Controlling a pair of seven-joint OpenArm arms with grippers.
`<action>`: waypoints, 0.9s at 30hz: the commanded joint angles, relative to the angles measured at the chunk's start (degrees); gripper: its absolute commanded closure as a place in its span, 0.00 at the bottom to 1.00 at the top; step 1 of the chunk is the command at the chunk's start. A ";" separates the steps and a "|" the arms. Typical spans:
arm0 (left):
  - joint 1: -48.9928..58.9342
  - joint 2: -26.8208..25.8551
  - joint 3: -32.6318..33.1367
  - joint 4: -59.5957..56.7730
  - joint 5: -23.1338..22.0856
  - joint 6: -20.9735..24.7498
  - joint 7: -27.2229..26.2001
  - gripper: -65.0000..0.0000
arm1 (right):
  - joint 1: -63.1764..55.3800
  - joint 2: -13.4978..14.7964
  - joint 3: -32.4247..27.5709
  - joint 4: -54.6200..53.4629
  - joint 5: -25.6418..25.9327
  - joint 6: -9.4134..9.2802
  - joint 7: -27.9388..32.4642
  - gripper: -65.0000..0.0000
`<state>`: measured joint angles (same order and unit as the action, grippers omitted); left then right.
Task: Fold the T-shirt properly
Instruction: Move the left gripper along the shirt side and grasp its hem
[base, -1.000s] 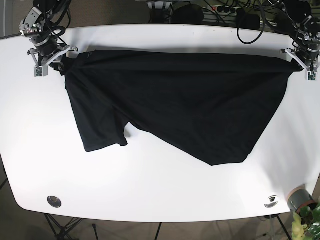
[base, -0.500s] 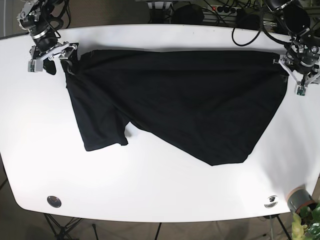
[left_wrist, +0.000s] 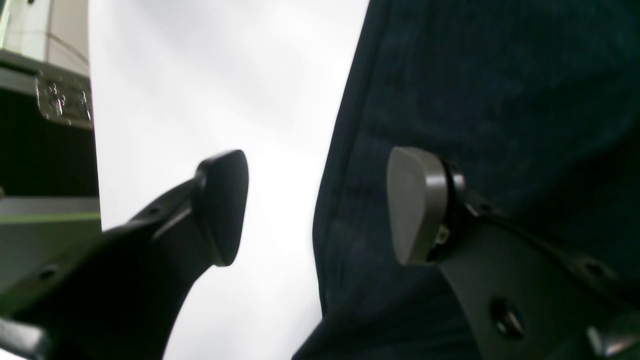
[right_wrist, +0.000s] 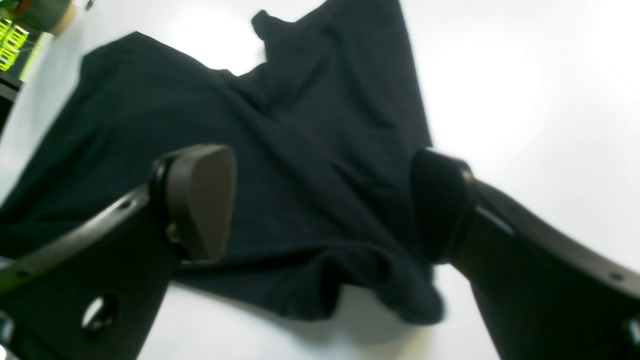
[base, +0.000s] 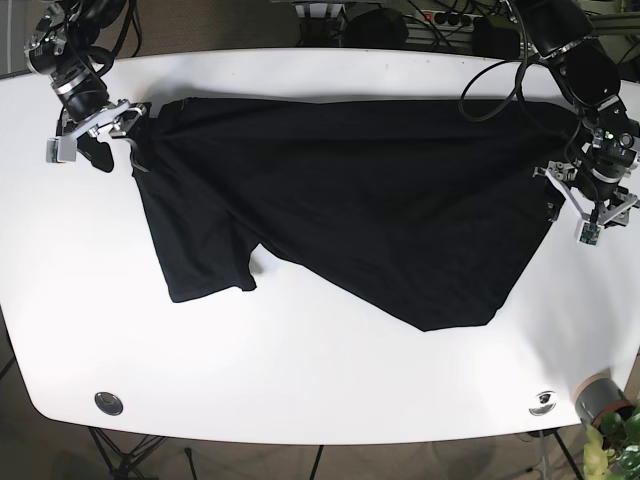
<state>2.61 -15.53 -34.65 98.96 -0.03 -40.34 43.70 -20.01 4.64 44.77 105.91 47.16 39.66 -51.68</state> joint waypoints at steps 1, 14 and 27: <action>-2.74 -0.78 -0.20 0.95 -0.63 0.34 -1.02 0.37 | 3.53 1.82 0.19 -0.81 -4.39 0.21 1.09 0.21; -8.90 2.74 4.90 -0.10 -0.45 4.34 -1.02 0.36 | 13.20 0.06 -0.07 -6.79 -24.08 -1.81 -0.50 0.22; -14.17 2.91 9.64 -4.58 -0.71 14.45 -1.02 0.36 | 15.31 -0.64 -0.07 -15.67 -24.43 -1.73 -3.13 0.22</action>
<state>-9.26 -11.55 -24.62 93.86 -0.78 -26.55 44.03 -5.87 3.16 44.53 90.48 22.24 37.58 -55.83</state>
